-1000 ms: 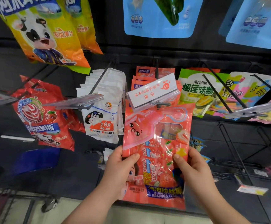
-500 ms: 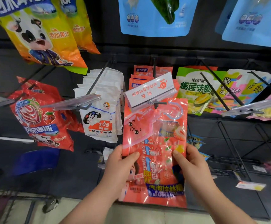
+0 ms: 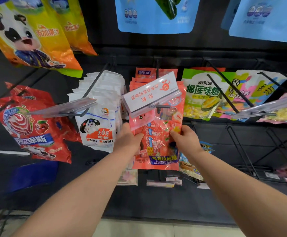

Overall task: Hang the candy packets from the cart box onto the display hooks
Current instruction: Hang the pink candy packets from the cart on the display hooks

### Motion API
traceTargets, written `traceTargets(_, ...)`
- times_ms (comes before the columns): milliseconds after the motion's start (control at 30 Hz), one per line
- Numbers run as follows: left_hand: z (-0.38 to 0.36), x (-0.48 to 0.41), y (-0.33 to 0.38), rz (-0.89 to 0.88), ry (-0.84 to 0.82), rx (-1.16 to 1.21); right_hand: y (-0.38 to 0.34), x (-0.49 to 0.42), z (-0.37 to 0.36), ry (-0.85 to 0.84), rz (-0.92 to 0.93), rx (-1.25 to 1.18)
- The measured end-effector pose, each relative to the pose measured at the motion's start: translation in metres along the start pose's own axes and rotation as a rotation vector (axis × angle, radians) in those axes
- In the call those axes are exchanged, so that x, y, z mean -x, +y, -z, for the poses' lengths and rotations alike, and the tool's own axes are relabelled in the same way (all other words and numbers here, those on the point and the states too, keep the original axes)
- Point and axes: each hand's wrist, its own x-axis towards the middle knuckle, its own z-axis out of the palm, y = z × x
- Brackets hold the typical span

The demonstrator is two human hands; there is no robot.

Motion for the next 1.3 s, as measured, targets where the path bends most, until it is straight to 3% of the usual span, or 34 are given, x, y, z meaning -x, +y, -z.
traceTargets(267,-0.008,-0.012,0.0,0.05,0.029,-0.032,0.001,-0.014,0.0,-0.044,-0.006,0.087)
traceTargets(467,-0.012,0.001,0.002,0.026,0.038,-0.024,-0.001,0.002,0.012,-0.102,0.1,0.438)
traceTargets(533,-0.007,0.012,0.001,-0.043,-0.01,-0.156,-0.001,0.017,0.018,-0.118,0.167,0.645)
traceTargets(633,0.006,0.032,0.002,-0.251,-0.137,-0.662,-0.004,0.039,0.026,-0.153,0.31,0.971)
traceTargets(700,0.016,0.049,0.009,-0.364,-0.152,-0.886,-0.009,0.051,0.029,-0.191,0.363,1.066)
traceTargets(800,0.029,0.071,0.016,-0.418,-0.156,-0.994,-0.021,0.068,0.031,-0.227,0.4,1.112)
traceTargets(1000,0.065,0.106,0.013,-0.374,-0.154,-1.003,-0.042,0.099,0.023,-0.275,0.496,1.174)
traceTargets(1300,0.145,0.165,-0.037,-0.165,-0.094,-1.02,-0.069,0.161,-0.027,-0.373,0.704,1.205)
